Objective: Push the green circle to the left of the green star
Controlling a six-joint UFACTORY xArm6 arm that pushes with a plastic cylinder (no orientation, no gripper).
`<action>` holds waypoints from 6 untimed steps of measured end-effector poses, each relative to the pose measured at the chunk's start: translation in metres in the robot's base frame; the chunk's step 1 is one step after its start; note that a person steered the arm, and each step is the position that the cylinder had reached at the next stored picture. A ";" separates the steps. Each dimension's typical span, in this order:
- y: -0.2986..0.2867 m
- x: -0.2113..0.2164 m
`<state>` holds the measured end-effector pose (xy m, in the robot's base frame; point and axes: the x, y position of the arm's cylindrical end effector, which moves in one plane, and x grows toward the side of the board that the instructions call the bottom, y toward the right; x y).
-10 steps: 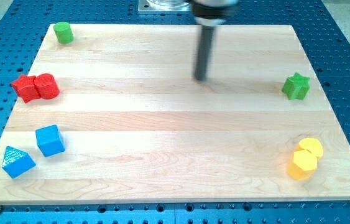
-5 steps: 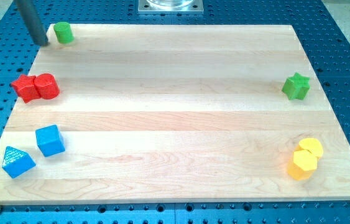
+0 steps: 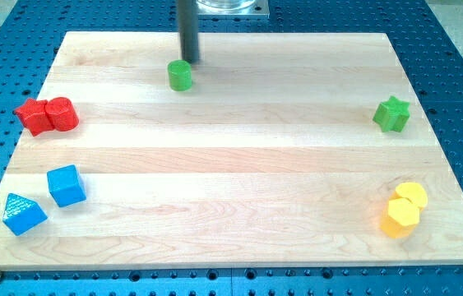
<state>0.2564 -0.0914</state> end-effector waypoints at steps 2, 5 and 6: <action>0.033 0.090; 0.079 0.106; 0.144 0.092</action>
<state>0.3480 0.0522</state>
